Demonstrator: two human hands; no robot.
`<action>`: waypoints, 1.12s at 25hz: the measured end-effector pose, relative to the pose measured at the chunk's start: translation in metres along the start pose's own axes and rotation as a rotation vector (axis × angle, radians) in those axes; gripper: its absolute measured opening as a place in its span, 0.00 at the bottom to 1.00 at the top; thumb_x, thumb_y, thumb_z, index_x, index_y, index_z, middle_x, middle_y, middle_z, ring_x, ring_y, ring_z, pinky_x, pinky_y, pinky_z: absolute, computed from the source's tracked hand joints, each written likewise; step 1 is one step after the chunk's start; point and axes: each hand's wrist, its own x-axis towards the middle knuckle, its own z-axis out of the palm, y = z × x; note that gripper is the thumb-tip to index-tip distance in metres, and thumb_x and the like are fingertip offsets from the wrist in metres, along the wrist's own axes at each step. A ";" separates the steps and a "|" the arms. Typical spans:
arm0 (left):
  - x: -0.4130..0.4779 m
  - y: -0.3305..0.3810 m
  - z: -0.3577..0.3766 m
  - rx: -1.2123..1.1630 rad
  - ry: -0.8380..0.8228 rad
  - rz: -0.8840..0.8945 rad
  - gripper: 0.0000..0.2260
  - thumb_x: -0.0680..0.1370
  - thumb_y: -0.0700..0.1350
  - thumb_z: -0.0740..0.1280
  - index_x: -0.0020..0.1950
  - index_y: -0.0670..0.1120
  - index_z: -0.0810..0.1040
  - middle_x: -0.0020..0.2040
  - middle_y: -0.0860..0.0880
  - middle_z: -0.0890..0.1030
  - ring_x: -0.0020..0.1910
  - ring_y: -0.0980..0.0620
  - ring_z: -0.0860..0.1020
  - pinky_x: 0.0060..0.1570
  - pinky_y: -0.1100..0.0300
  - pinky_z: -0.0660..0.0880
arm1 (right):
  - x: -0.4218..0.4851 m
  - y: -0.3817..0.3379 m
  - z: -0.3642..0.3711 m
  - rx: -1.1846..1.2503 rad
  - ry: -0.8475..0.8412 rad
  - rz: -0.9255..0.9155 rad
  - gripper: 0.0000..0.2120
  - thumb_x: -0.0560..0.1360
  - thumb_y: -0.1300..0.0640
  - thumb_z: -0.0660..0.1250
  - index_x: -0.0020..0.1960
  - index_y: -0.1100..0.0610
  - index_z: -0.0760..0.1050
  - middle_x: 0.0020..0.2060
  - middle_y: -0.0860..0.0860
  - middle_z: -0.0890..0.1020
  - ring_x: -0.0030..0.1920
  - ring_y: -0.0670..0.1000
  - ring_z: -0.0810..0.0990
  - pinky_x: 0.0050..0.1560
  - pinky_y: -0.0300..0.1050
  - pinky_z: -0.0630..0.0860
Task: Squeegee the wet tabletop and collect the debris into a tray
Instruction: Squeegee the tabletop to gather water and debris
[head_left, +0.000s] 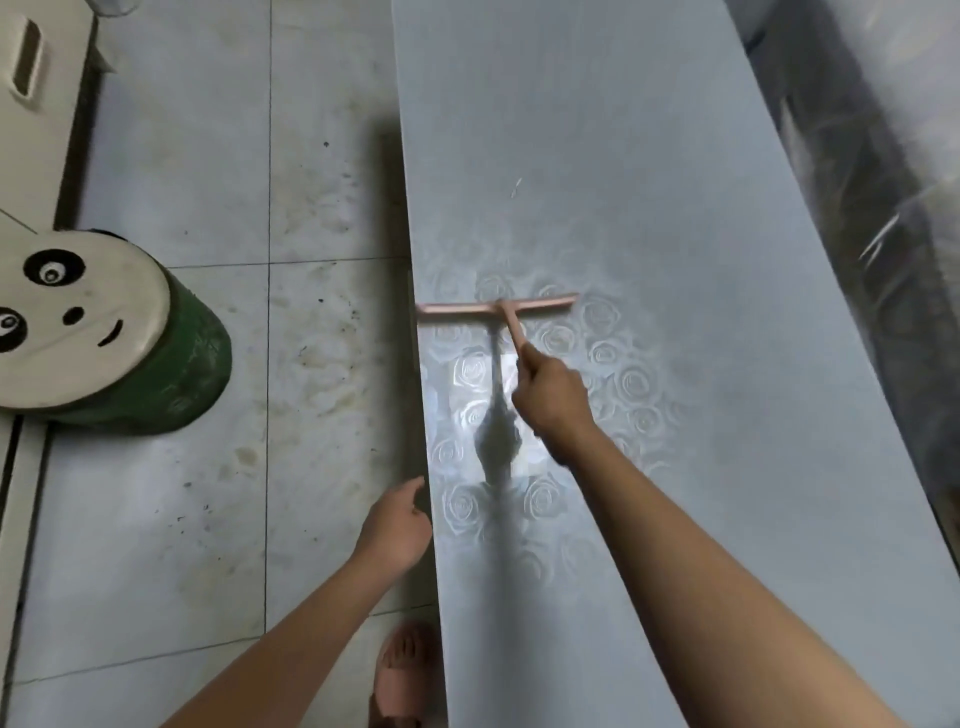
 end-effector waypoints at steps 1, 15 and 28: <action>0.002 0.003 -0.001 0.046 0.012 0.045 0.24 0.79 0.35 0.54 0.75 0.47 0.64 0.72 0.46 0.68 0.59 0.51 0.74 0.55 0.59 0.75 | 0.019 -0.014 -0.006 0.071 -0.002 0.014 0.17 0.79 0.59 0.55 0.67 0.54 0.72 0.50 0.61 0.80 0.48 0.64 0.79 0.48 0.60 0.78; -0.024 0.100 0.107 0.834 -0.147 0.381 0.29 0.81 0.49 0.57 0.79 0.46 0.49 0.79 0.45 0.44 0.78 0.46 0.49 0.73 0.53 0.56 | -0.308 0.357 -0.167 0.017 -0.101 0.304 0.16 0.77 0.57 0.65 0.60 0.40 0.74 0.56 0.45 0.81 0.55 0.30 0.75 0.55 0.23 0.68; -0.039 0.133 0.258 1.019 -0.011 0.251 0.25 0.77 0.46 0.59 0.72 0.40 0.58 0.74 0.40 0.55 0.72 0.42 0.59 0.66 0.47 0.66 | -0.190 0.419 -0.192 -0.036 -0.047 -0.096 0.17 0.80 0.46 0.55 0.68 0.35 0.65 0.46 0.46 0.81 0.46 0.49 0.79 0.47 0.49 0.76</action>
